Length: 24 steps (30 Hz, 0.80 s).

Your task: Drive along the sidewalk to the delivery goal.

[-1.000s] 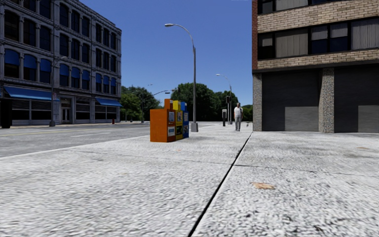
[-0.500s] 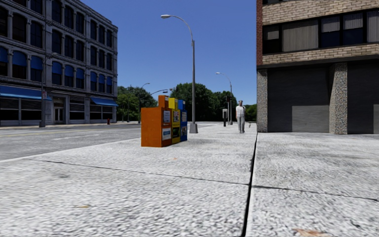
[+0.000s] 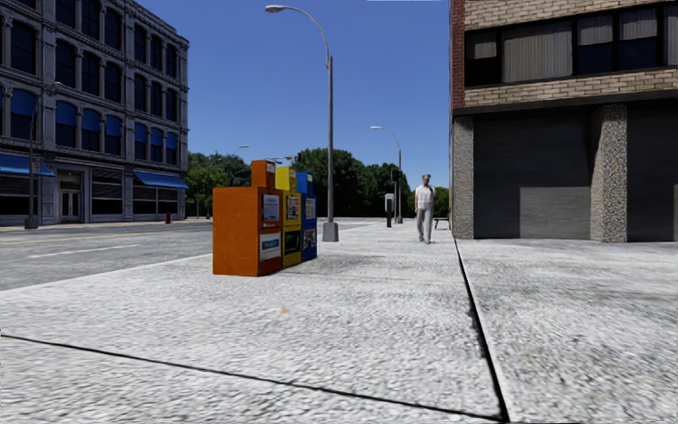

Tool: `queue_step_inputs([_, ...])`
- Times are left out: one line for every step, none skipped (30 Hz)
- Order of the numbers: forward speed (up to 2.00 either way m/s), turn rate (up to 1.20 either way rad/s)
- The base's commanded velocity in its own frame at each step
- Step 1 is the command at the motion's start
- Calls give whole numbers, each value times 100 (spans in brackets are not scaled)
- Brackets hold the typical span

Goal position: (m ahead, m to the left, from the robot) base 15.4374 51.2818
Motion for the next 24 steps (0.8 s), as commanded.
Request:
queue_step_inputs([200,0])
queue_step_inputs([200,0])
queue_step_inputs([200,0])
queue_step_inputs([200,0])
queue_step_inputs([200,0])
queue_step_inputs([200,-3])
queue_step_inputs([200,-3])
queue_step_inputs([200,-11])
queue_step_inputs([200,-15])
queue_step_inputs([200,-15])
queue_step_inputs([200,-16])
queue_step_inputs([200,-17])
queue_step_inputs([200,-21])
queue_step_inputs([200,-25])
queue_step_inputs([200,-25])
queue_step_inputs([200,-25])
queue_step_inputs([200,-26])
queue_step_inputs([200,-26])
queue_step_inputs([200,-27])
queue_step_inputs([200,-28])
queue_step_inputs([200,-29])
queue_step_inputs([200,-29])
queue_step_inputs([200,-29])
queue_step_inputs([200,-29])
